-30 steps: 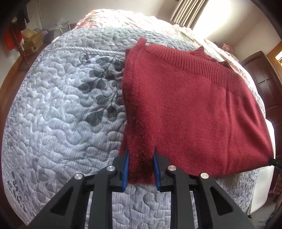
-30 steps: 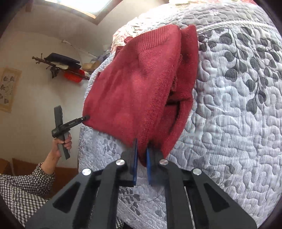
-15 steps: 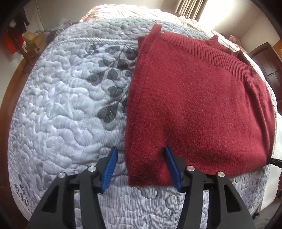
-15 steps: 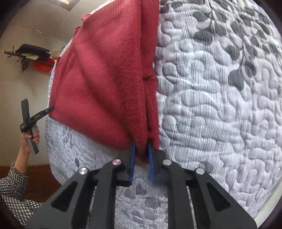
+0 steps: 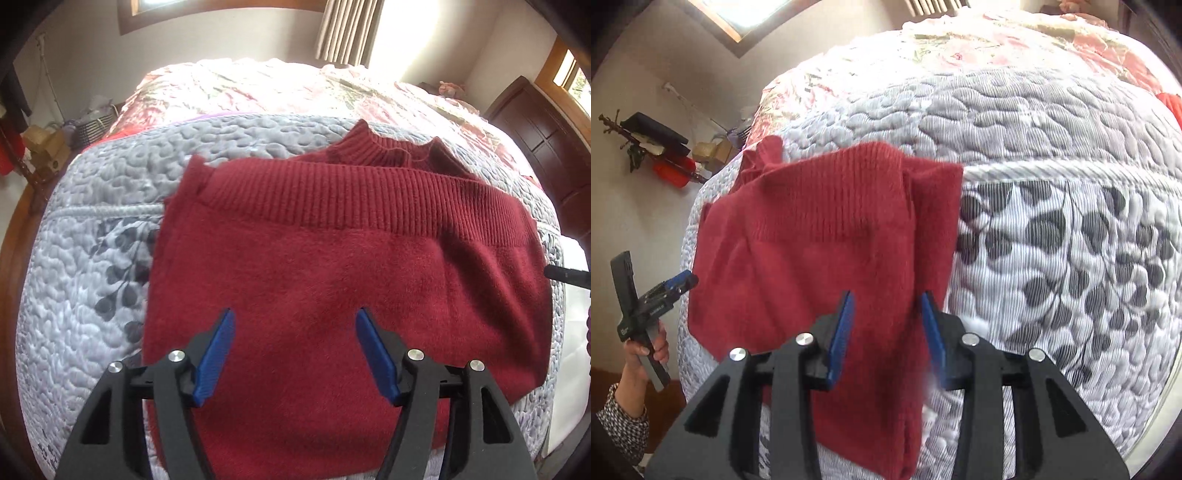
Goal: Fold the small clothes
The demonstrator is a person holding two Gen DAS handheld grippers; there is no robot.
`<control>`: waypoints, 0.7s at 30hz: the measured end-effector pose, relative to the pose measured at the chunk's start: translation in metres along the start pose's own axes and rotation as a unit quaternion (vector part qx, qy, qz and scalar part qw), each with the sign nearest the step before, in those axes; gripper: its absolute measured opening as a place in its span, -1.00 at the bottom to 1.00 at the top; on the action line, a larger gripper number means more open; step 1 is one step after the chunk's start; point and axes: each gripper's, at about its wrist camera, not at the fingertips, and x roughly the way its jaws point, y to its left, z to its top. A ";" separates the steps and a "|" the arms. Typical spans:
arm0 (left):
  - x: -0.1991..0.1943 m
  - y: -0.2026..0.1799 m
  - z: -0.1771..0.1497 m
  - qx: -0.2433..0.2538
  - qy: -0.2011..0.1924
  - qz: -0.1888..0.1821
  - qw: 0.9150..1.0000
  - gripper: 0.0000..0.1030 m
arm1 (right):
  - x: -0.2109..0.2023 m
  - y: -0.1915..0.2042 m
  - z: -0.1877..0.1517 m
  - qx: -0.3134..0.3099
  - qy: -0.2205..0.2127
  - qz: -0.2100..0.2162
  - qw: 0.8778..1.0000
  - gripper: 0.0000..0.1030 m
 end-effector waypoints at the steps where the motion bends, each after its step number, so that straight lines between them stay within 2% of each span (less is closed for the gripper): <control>1: 0.006 -0.005 0.004 0.000 0.000 0.002 1.000 0.32 | 0.005 -0.004 0.009 0.007 0.000 0.001 1.000 -0.12; 7: 0.035 -0.020 0.024 -0.004 -0.002 0.024 1.000 0.32 | 0.027 -0.014 0.037 0.021 0.012 0.020 0.999 -0.13; 9: 0.041 -0.018 0.030 -0.016 -0.004 0.028 0.999 0.33 | 0.030 -0.013 0.041 0.010 0.015 0.017 1.000 -0.33; 11: 0.047 -0.017 0.035 -0.025 -0.003 0.028 0.999 0.37 | 0.029 -0.009 0.044 0.004 0.017 0.023 1.000 -0.68; 13: 0.052 -0.016 0.039 -0.023 -0.004 0.031 0.999 0.41 | 0.020 -0.009 0.043 0.003 0.007 0.031 0.999 -0.75; 16: 0.058 -0.015 0.041 -0.024 -0.003 0.027 0.999 0.46 | 0.007 -0.015 0.041 0.010 -0.011 0.028 1.000 -0.79; 19: 0.063 -0.012 0.040 -0.027 -0.002 0.021 0.999 0.51 | 0.020 -0.026 0.038 0.026 -0.001 0.015 1.000 -0.79; 21: 0.064 -0.012 0.039 -0.027 -0.003 0.021 0.999 0.52 | 0.027 -0.032 0.038 0.044 0.002 0.021 0.999 -0.79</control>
